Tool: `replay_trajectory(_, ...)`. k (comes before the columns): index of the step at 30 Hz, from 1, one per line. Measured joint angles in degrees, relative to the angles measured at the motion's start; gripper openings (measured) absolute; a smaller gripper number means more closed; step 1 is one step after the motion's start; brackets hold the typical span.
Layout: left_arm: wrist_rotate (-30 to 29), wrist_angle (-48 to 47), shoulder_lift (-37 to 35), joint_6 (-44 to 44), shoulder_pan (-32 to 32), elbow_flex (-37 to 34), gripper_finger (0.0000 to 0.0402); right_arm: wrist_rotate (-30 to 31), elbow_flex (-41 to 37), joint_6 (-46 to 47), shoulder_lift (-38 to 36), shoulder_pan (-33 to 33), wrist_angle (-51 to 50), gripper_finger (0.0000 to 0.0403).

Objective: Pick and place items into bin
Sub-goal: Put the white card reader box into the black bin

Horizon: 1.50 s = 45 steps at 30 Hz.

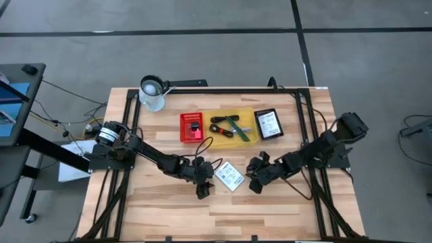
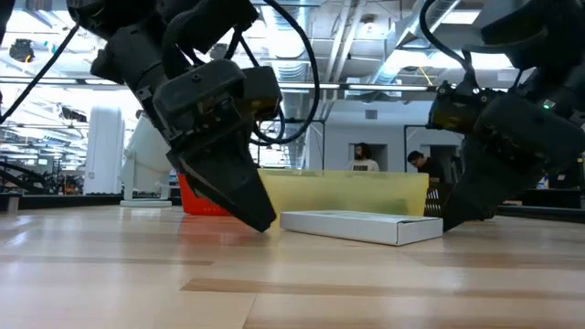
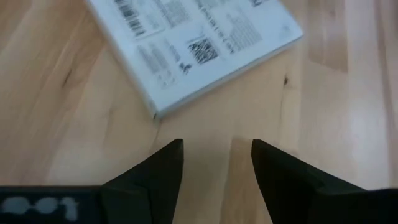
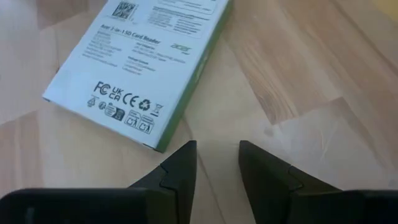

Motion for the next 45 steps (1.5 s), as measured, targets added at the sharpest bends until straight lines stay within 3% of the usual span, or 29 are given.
replay_trajectory(5,2.71,4.46,4.36,-0.35,0.59,1.0,0.0187,-0.94,1.66,-5.29,0.19,-0.56,-1.01,0.0118)
replay_trajectory(16,2.23,3.15,4.67,3.54,1.02,2.86,0.0187,-5.58,5.99,-7.6,1.43,0.08,-0.25,0.0118)
replay_trajectory(27,2.02,5.06,4.77,5.89,1.14,2.8,0.0187,-5.88,7.37,-9.14,1.44,3.05,4.6,0.0118)
replay_trajectory(37,1.52,5.63,4.8,5.86,1.14,2.78,0.0187,-3.41,7.37,-10.11,1.16,-0.18,-7.97,0.0118)
replay_trajectory(45,1.47,5.99,4.83,5.51,1.18,2.78,0.0187,-11.08,7.33,-13.54,1.31,-3.73,-5.14,0.0118)
